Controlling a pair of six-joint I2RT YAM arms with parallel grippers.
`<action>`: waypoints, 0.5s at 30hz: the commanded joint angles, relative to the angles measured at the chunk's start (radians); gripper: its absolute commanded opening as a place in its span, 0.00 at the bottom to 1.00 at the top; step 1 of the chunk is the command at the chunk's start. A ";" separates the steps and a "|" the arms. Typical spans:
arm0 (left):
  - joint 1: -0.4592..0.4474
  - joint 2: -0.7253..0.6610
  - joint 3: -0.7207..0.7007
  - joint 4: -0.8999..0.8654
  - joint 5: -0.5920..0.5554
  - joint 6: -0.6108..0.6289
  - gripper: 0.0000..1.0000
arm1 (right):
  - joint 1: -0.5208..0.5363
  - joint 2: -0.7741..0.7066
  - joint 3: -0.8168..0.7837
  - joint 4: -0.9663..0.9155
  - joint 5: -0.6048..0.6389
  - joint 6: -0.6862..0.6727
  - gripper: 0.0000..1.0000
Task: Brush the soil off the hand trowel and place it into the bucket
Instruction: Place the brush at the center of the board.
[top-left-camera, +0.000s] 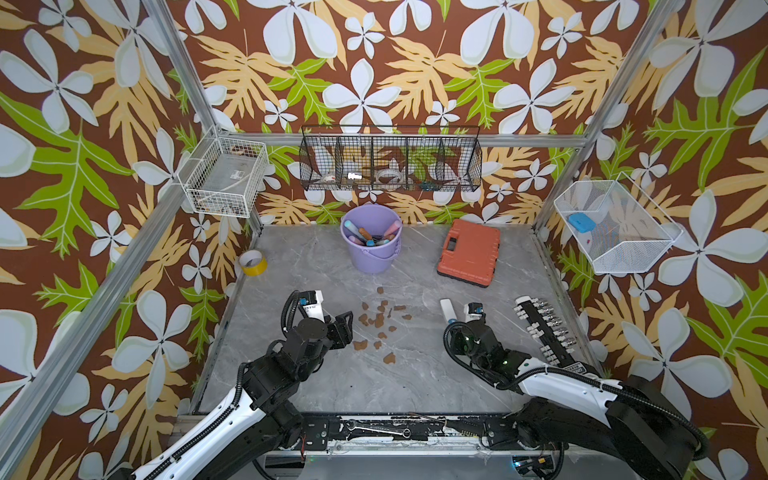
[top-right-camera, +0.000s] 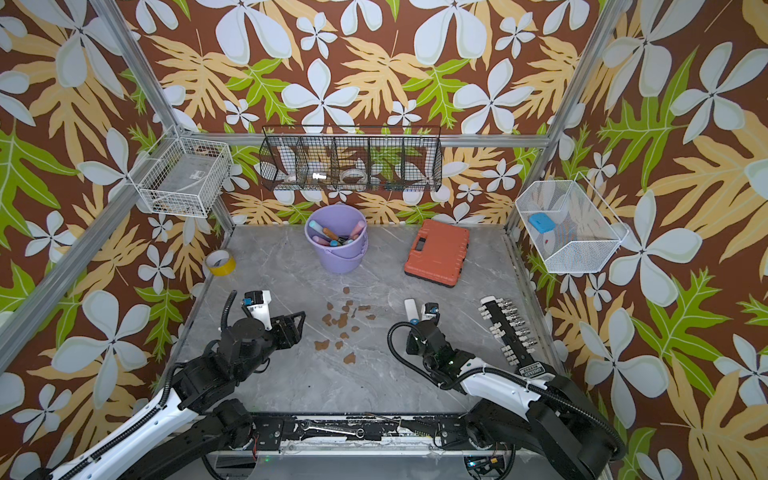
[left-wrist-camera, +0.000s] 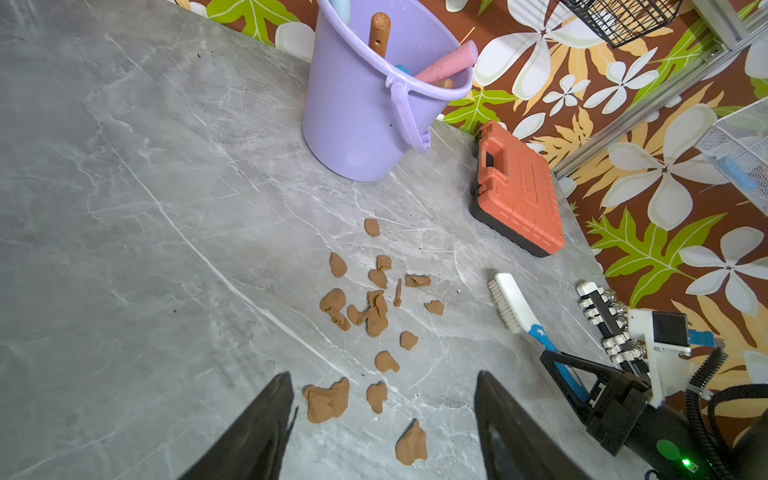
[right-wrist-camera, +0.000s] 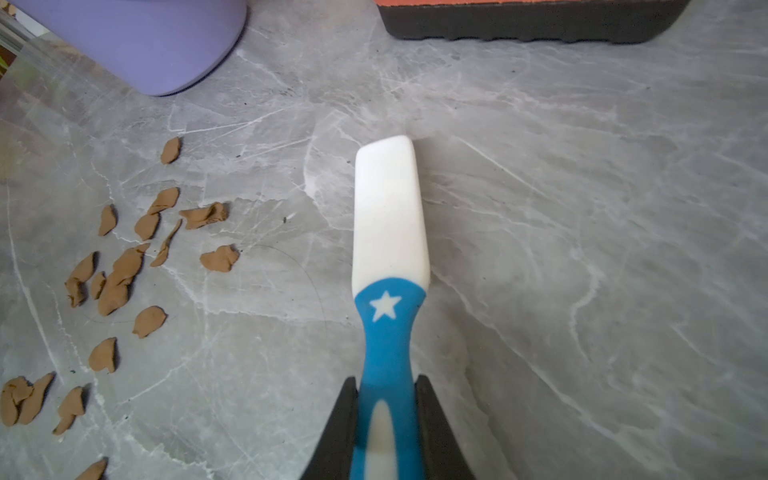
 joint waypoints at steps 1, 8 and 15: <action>0.000 0.000 -0.006 0.042 0.008 -0.008 0.71 | 0.006 -0.009 -0.025 0.091 0.046 0.035 0.00; 0.001 0.047 -0.013 0.049 -0.021 0.017 0.71 | 0.008 -0.003 -0.072 0.152 0.038 0.049 0.21; -0.001 0.082 0.006 0.047 -0.062 0.048 0.73 | 0.008 -0.003 -0.069 0.146 0.042 0.037 0.43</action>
